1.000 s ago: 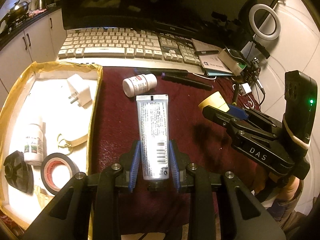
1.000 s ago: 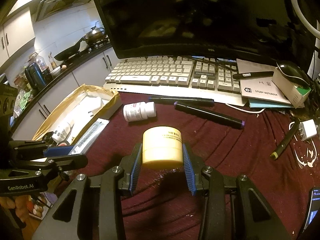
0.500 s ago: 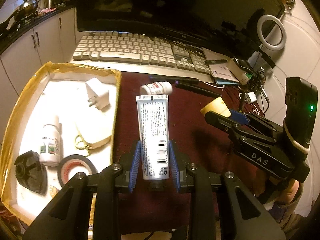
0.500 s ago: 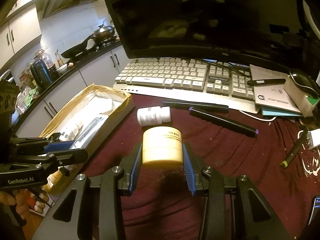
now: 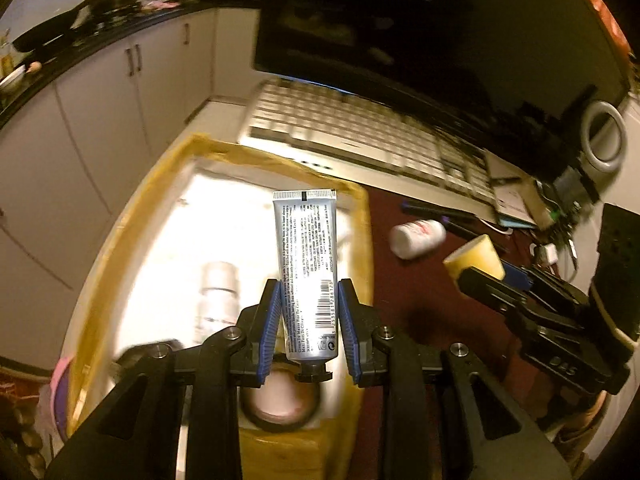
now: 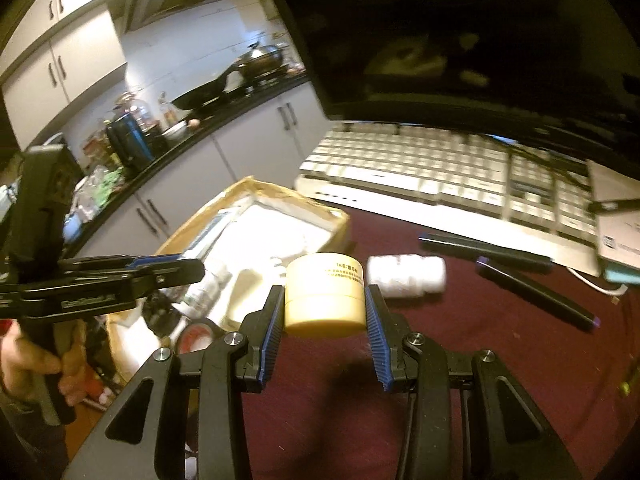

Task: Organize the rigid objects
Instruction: 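Carry both over the tray and open both tools to drop them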

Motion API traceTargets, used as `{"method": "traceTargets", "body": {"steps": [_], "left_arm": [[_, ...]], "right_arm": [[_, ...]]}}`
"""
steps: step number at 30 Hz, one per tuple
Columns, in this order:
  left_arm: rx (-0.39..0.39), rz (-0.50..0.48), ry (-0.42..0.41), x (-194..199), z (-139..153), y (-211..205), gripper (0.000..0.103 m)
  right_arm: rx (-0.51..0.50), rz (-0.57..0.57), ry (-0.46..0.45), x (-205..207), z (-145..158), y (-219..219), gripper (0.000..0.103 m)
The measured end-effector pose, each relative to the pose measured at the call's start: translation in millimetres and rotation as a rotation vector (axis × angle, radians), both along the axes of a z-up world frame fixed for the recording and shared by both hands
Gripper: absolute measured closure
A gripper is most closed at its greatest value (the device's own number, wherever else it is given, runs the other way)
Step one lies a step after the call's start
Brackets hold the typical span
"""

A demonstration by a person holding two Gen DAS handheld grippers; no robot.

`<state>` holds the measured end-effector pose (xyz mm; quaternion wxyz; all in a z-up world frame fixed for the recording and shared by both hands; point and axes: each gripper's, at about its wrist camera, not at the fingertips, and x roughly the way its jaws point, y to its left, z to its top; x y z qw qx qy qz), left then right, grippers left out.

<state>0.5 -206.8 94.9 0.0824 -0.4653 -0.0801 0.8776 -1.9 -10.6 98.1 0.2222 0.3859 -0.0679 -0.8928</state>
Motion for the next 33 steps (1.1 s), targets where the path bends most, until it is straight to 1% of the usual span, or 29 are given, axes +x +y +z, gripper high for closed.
{"method": "traceTargets", "body": {"steps": [5, 8, 10, 12, 18, 23, 26, 28, 33], "left_arm": [[-0.02, 0.05, -0.021, -12.5, -4.7, -24.3, 0.077], [-0.014, 0.081, -0.053, -27.1, -7.7, -36.5, 0.077], [-0.018, 0.099, -0.068, -35.8, -10.4, -41.3, 0.077], [-0.039, 0.113, -0.079, -42.4, -14.4, -43.7, 0.077], [-0.069, 0.135, -0.109, -55.2, -26.7, -48.2, 0.077], [-0.085, 0.152, -0.15, -60.1, -44.3, -53.0, 0.077], [-0.089, 0.157, -0.154, -60.5, -48.3, -54.5, 0.077], [-0.092, 0.152, -0.156, -62.0, -49.1, -53.2, 0.077], [-0.101, 0.137, -0.156, -62.3, -51.5, -45.6, 0.077]], "right_arm": [[0.011, 0.072, 0.003, -8.6, -0.4, -28.0, 0.068], [0.002, 0.126, -0.002, -16.8, -2.5, -45.0, 0.068], [-0.01, 0.168, -0.004, -28.7, -4.9, -59.9, 0.068], [-0.016, 0.192, -0.01, -42.1, -7.3, -69.7, 0.068], [-0.067, 0.234, -0.109, -95.1, -21.2, -94.1, 0.068], [-0.034, 0.248, -0.134, -118.1, -33.9, -111.4, 0.068], [-0.007, 0.255, -0.143, -125.5, -42.4, -117.7, 0.068], [0.012, 0.256, -0.146, -126.0, -46.7, -121.8, 0.068], [0.073, 0.24, -0.113, -123.0, -46.9, -125.4, 0.068]]}}
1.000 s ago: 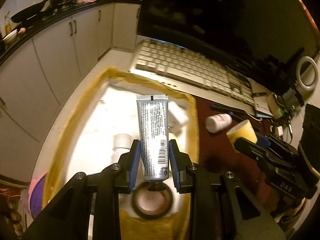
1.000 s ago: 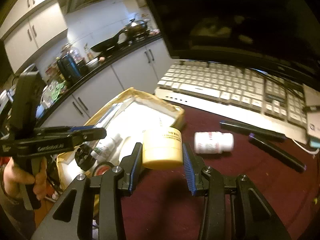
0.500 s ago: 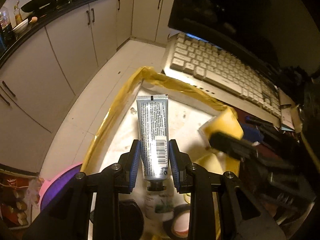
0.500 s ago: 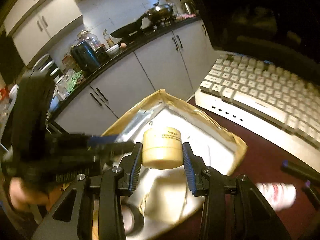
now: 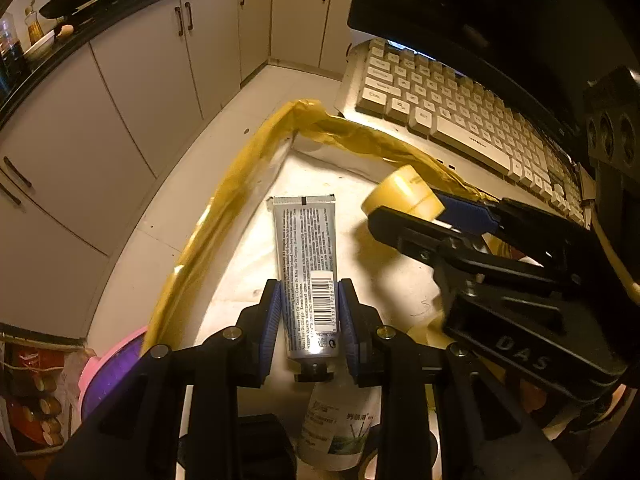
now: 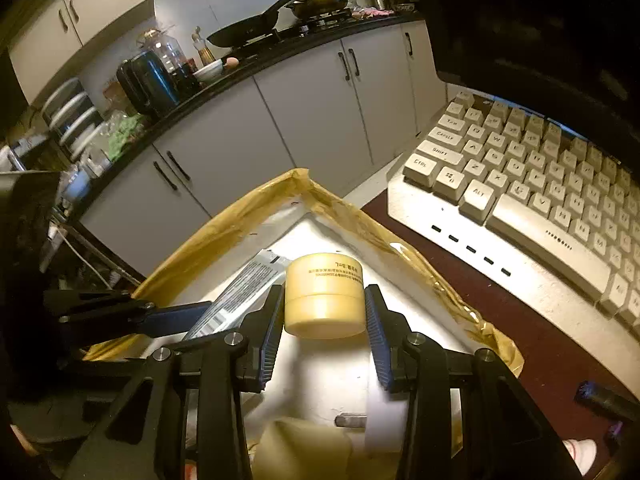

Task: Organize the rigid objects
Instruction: 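Carry both over the tray and open both tools to drop them, then move the left tool to the red-label pill bottle while right tool approaches black marker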

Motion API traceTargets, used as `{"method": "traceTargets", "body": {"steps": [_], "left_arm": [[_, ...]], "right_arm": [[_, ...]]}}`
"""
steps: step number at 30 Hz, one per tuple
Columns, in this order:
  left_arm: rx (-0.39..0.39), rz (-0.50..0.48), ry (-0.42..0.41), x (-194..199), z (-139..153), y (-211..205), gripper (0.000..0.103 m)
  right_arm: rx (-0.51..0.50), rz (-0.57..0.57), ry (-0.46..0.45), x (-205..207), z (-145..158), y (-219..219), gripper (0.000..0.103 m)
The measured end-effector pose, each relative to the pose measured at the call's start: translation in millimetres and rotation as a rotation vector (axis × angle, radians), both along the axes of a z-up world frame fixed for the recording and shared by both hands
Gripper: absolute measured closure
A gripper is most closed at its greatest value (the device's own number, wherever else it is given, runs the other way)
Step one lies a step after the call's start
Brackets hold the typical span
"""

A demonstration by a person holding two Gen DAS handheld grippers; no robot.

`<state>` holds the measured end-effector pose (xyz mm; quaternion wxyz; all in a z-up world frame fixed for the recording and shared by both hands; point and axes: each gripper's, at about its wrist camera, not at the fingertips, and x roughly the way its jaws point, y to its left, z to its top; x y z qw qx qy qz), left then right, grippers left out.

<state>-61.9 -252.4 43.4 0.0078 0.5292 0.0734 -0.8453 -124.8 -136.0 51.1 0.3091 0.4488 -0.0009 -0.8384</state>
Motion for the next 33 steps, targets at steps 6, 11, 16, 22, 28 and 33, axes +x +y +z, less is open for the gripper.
{"method": "traceTargets", "body": {"steps": [6, 11, 16, 22, 28, 33], "left_arm": [[-0.022, 0.01, 0.005, 3.6, 0.7, 2.4, 0.077], [-0.059, 0.009, 0.018, 7.5, 4.4, 8.3, 0.076], [-0.103, -0.004, 0.041, 13.4, 12.2, 18.7, 0.056], [-0.106, -0.021, 0.05, 22.1, 20.5, 28.0, 0.054], [-0.057, -0.057, 0.067, 41.1, 33.9, 41.8, 0.049], [-0.016, -0.138, 0.073, 50.9, 46.6, 68.6, 0.043]], "right_arm": [[0.006, -0.041, 0.005, -2.7, 0.9, 7.7, 0.067], [-0.009, -0.054, 0.026, 2.8, 6.6, 11.8, 0.057], [-0.03, -0.055, 0.059, 17.1, 20.9, 13.6, 0.056], [-0.092, -0.093, 0.084, 38.4, 38.9, 35.9, 0.042], [-0.129, -0.181, 0.037, 82.3, 39.1, 93.1, 0.016], [-0.093, -0.26, -0.002, 122.3, 22.7, 152.6, 0.014]]}}
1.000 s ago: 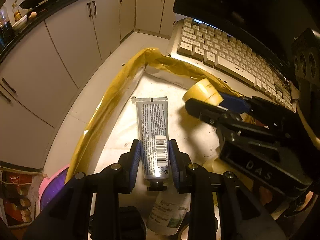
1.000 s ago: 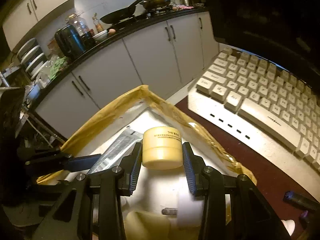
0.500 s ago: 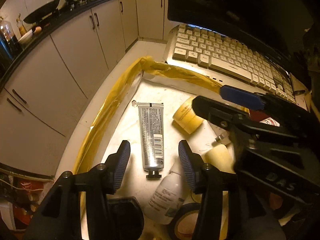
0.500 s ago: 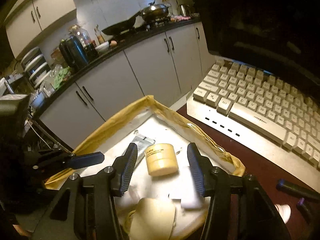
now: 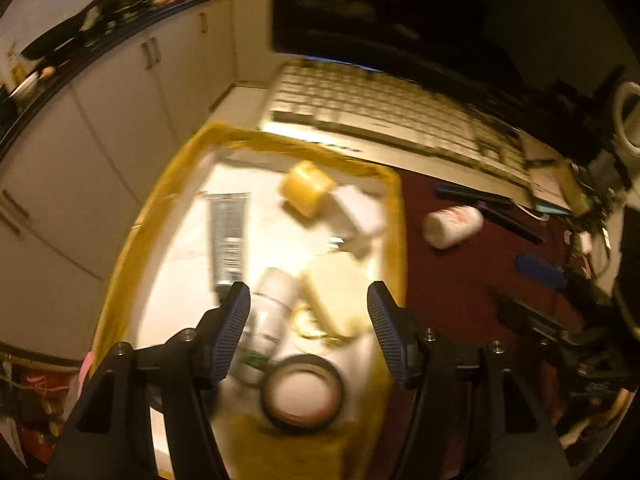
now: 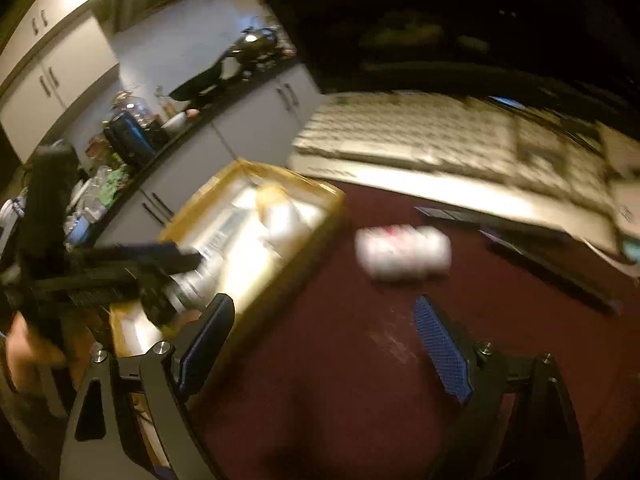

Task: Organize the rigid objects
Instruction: 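Move the left tool to the red-label pill bottle while right tool approaches black marker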

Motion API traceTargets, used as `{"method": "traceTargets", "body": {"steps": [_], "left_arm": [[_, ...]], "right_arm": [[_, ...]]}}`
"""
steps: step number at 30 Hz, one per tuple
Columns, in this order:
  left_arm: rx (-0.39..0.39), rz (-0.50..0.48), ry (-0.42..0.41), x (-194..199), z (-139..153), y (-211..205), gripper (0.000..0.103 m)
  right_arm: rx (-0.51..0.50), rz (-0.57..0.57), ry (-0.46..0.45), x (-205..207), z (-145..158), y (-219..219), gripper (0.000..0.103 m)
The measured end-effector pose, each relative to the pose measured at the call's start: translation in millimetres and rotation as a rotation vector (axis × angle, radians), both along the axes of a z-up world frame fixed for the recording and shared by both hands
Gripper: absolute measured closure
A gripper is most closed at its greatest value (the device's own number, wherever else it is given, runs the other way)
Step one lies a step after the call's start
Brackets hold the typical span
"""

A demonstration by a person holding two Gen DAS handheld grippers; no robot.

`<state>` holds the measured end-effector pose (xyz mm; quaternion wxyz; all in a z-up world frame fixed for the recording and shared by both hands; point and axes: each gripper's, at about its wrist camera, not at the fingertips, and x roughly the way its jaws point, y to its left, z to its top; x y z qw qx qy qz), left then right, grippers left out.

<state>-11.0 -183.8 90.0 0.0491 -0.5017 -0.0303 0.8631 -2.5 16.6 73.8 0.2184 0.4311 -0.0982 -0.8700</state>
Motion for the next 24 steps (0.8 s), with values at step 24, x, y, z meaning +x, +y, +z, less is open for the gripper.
{"method": "traceTargets", "body": {"steps": [24], "left_arm": [[-0.228, -0.423, -0.088, -85.0, -45.6, 164.0, 0.043]], "right_arm": [[-0.003, -0.312, -0.068, 25.5, -27.6, 144.7, 0.014]]}}
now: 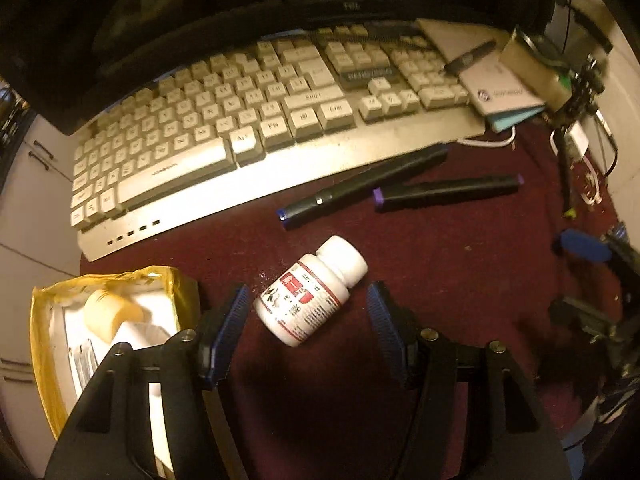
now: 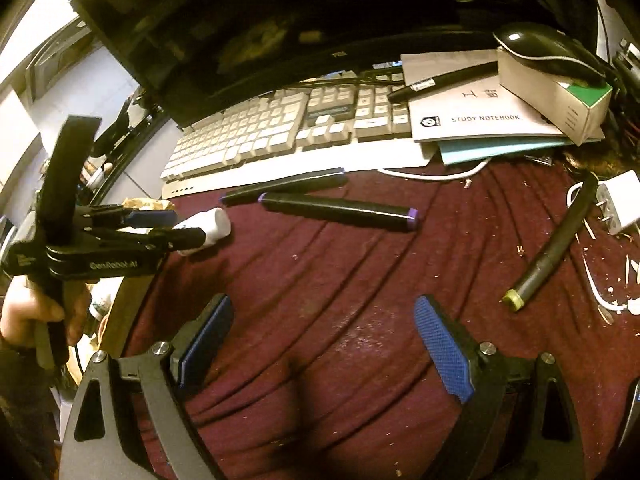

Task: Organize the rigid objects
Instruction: 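Move the left tool to the red-label pill bottle while right tool approaches black marker, then close the left tool on the pill bottle while right tool grasps the black marker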

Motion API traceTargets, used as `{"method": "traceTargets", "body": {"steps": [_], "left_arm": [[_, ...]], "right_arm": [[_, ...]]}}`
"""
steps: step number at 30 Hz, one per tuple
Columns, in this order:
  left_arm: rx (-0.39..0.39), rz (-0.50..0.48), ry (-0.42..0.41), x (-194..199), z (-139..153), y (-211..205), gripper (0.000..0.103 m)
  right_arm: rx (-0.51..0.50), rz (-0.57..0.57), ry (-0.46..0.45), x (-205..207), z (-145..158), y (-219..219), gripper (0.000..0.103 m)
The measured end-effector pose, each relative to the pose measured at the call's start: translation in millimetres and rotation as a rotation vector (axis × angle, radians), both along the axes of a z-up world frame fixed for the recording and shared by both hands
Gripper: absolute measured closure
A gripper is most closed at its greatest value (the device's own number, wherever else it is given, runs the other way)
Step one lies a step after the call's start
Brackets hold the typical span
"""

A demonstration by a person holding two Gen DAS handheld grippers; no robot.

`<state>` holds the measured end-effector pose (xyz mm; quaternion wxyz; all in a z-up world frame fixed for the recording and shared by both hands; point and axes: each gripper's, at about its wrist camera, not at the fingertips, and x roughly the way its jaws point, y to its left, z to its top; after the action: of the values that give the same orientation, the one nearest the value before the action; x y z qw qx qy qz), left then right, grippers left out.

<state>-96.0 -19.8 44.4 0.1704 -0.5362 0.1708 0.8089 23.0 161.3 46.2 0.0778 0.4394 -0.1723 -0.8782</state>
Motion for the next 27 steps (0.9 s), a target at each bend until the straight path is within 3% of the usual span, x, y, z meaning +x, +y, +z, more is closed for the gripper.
{"method": "traceTargets", "body": {"steps": [4, 10, 16, 18, 25, 27], "left_arm": [[-0.044, -0.023, 0.017, -0.3, -9.0, 3.6, 0.043], [-0.022, -0.023, 0.025, 2.7, -8.3, 0.9, 0.051], [0.0, -0.05, 0.001, 22.5, -7.0, 2.1, 0.051], [0.013, -0.055, -0.019, 33.3, -6.2, -0.6, 0.051], [0.073, -0.033, -0.078, 66.4, -4.4, -19.7, 0.051], [0.106, -0.019, -0.092, 74.8, -4.1, -25.8, 0.051]], "right_arm": [[0.001, -0.01, -0.013, -6.7, -4.4, 2.7, 0.014], [0.015, 0.006, -0.016, -16.6, -3.7, -0.3, 0.014], [0.22, 0.089, -0.027, -56.8, 0.3, -16.5, 0.016], [0.244, 0.129, -0.034, -68.3, -1.6, -20.9, 0.029], [0.364, 0.201, -0.068, -91.8, -14.8, -35.7, 0.052], [0.361, 0.205, -0.068, -88.8, -13.4, -37.1, 0.068]]}}
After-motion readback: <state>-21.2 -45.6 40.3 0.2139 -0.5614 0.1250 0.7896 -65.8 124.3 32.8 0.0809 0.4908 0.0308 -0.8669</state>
